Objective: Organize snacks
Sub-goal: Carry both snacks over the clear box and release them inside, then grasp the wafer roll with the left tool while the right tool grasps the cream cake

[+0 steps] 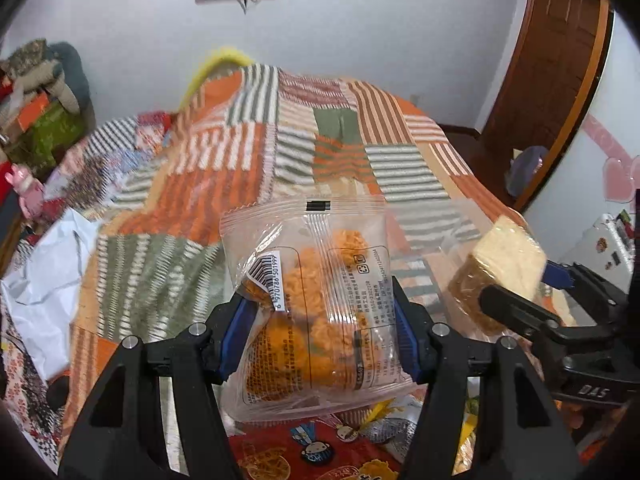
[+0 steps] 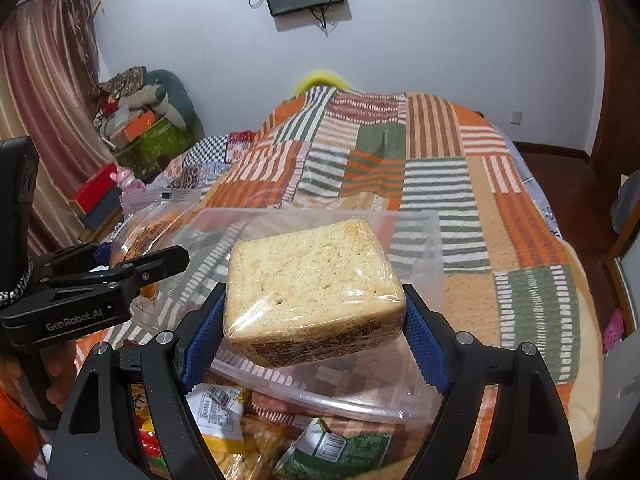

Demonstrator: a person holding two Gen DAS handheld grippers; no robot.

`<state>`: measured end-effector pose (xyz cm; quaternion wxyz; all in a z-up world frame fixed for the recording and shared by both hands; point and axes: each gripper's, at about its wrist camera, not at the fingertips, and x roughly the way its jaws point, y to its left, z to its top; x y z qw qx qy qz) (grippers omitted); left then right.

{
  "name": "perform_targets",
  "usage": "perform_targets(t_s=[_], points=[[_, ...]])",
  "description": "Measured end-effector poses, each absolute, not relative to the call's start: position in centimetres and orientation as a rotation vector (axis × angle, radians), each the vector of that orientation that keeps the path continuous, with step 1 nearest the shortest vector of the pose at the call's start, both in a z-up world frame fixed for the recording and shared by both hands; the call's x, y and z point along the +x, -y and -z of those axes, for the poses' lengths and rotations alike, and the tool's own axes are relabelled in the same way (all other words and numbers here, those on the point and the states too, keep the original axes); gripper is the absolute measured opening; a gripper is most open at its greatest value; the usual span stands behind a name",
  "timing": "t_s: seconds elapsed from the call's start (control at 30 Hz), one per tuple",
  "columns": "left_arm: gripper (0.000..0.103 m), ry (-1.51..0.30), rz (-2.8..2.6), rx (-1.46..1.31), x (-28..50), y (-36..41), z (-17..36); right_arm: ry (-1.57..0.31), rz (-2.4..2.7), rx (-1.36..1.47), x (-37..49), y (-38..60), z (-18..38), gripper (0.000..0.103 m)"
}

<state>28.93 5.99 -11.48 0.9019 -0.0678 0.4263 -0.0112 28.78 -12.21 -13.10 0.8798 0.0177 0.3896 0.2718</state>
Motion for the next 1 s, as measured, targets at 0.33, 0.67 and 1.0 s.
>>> perform_targets(t_s=[0.33,0.67,1.0], points=[[0.065,-0.980,0.052,-0.186,30.2,-6.1,13.1,-0.882,-0.563,0.009,29.6,11.1,14.5,0.080],[0.070,-0.924,0.027,-0.180,28.9,-6.4,11.3,-0.876,-0.550,-0.015,29.0,11.1,14.0,0.082],[0.076,-0.811,0.041,-0.173,24.4,-6.1,6.4,-0.745,-0.546,-0.024,26.0,12.5,9.6,0.084]])
